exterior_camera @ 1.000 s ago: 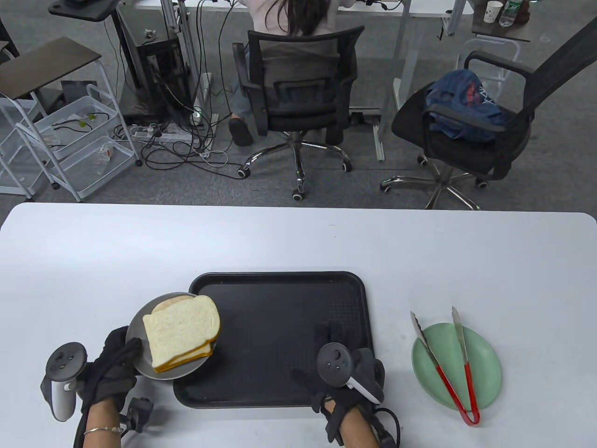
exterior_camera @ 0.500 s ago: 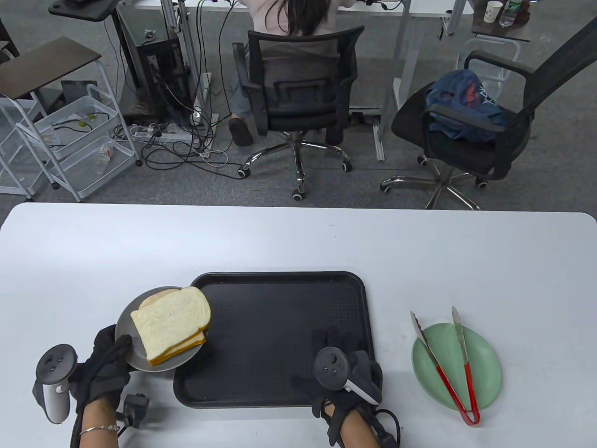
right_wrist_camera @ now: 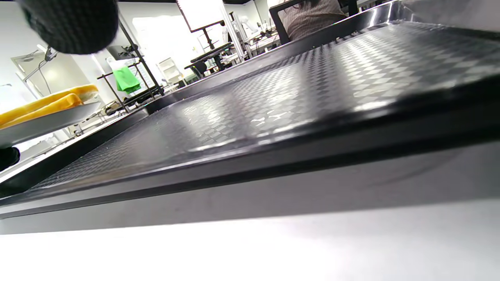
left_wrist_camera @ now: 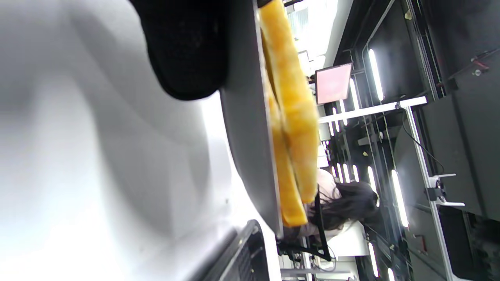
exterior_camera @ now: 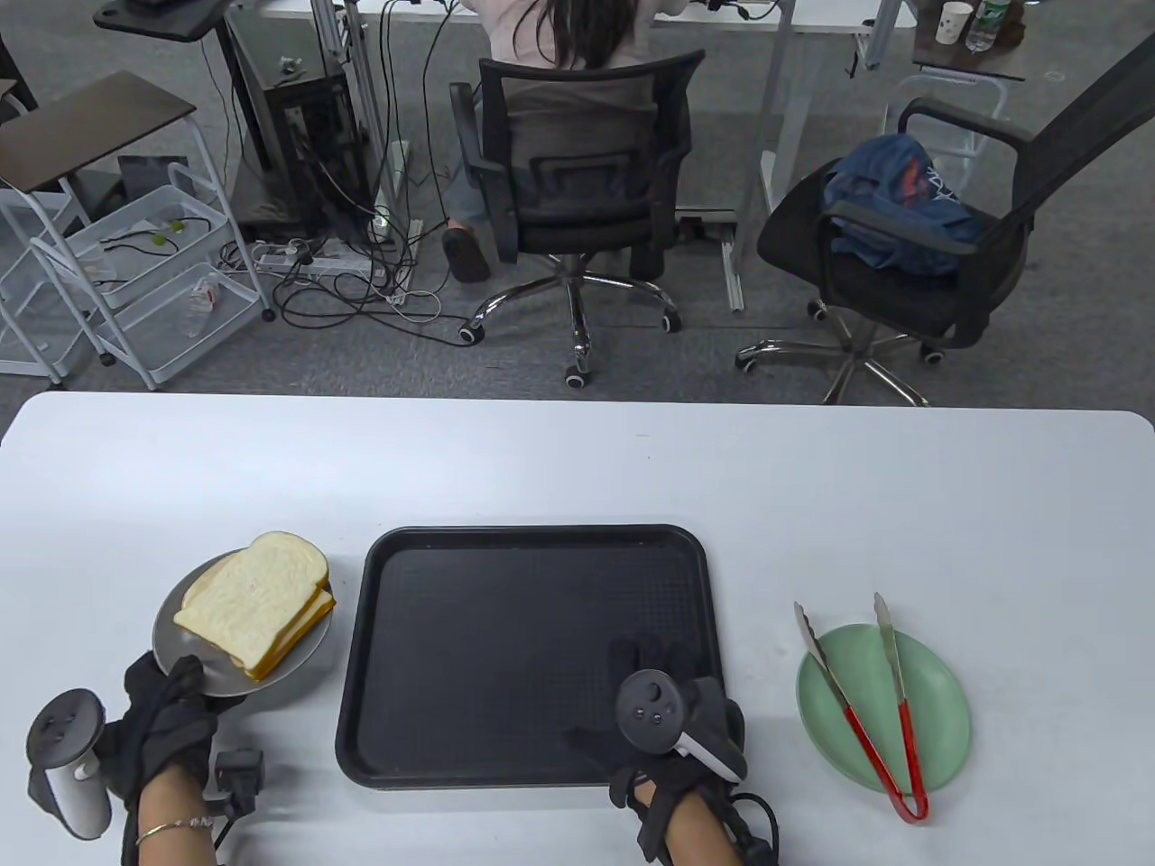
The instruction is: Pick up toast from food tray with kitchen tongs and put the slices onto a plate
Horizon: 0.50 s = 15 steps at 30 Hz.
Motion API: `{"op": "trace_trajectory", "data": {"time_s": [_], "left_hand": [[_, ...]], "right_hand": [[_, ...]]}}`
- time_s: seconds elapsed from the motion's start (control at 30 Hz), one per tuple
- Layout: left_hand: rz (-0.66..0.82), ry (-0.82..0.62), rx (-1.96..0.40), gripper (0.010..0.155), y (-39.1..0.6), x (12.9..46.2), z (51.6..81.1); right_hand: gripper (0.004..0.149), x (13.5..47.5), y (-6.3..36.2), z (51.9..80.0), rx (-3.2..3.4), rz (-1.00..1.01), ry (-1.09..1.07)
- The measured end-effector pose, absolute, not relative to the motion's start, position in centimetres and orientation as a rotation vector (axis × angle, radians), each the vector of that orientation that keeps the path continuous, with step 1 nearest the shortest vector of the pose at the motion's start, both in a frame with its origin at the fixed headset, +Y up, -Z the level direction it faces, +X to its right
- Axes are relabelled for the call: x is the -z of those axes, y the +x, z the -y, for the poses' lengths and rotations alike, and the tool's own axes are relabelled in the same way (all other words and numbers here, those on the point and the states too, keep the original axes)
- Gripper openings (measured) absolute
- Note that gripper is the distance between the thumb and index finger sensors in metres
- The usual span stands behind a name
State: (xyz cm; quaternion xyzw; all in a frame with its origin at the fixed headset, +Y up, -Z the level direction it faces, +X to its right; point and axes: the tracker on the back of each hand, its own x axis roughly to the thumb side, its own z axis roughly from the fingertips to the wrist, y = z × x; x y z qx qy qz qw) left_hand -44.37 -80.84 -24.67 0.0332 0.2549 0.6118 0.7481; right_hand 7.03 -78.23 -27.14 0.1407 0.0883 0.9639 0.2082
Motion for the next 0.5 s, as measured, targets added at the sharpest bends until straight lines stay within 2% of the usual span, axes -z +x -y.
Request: {"op": "trace_trajectory", "data": {"time_s": [0.5], "left_hand": [[-0.627, 0.061, -1.303, 0.067, -44.91, 24.42, 81.8]], "right_hand": [[0.101, 27.13, 7.19, 78.33, -2.679, -0.27, 0.397]]}}
